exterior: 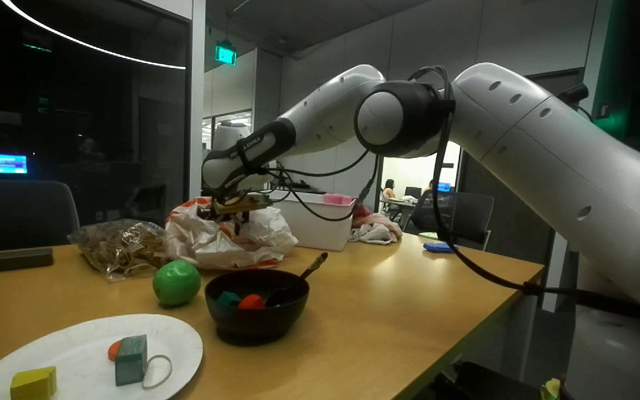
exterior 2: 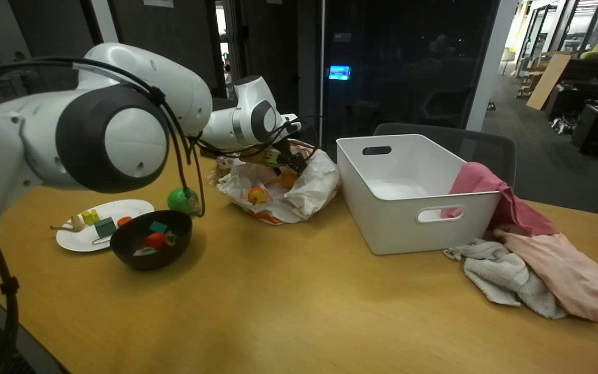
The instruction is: Stir the contents in the black bowl using the black spoon then remove an apple and orange from the plastic bag and put them on the table.
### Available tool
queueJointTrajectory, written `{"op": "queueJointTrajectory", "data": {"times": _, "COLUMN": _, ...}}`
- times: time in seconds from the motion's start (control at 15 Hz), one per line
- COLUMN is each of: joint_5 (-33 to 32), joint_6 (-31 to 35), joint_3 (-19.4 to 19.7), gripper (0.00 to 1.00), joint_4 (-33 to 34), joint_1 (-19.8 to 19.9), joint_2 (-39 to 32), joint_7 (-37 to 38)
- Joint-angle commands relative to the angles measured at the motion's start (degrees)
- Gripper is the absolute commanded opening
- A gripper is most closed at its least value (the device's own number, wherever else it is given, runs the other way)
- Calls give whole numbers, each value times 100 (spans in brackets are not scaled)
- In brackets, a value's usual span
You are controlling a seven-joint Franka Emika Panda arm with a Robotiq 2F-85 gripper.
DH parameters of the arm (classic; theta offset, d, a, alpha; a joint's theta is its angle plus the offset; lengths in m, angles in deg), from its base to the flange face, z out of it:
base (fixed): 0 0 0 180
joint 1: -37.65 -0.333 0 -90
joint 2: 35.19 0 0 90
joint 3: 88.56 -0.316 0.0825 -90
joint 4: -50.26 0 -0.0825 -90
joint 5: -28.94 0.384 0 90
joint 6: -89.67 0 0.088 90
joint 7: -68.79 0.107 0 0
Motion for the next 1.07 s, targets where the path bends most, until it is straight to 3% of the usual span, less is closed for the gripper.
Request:
{"op": "queueJointTrajectory", "data": {"times": 0.0, "joint_5": 215, "joint_6": -33, "joint_3": -22, "gripper": 100, "joint_4": 653, "joint_1": 75, "joint_2": -405, "joint_7": 28}}
{"op": "queueJointTrajectory", "data": {"times": 0.07, "joint_5": 250, "joint_6": -19, "joint_3": -32, "gripper": 100, "joint_4": 716, "joint_1": 91, "joint_2": -456, "joint_7": -6}}
{"op": "queueJointTrajectory", "data": {"times": 0.13, "joint_5": 299, "joint_6": -11, "joint_3": -54, "gripper": 90, "joint_4": 760, "joint_1": 113, "joint_2": -497, "joint_7": -41}}
{"op": "queueJointTrajectory", "data": {"times": 0.2, "joint_5": 334, "joint_6": -6, "joint_3": -65, "gripper": 74, "joint_4": 806, "joint_1": 128, "joint_2": -528, "joint_7": -55}}
{"op": "queueJointTrajectory", "data": {"times": 0.33, "joint_5": 369, "joint_6": -70, "joint_3": -58, "gripper": 59, "joint_4": 897, "joint_1": 135, "joint_2": -561, "joint_7": -49}}
{"op": "queueJointTrajectory", "data": {"times": 1.0, "joint_5": -236, "joint_6": -1260, "joint_3": 369, "gripper": 58, "joint_4": 791, "joint_1": -394, "joint_2": -49, "joint_7": 226}}
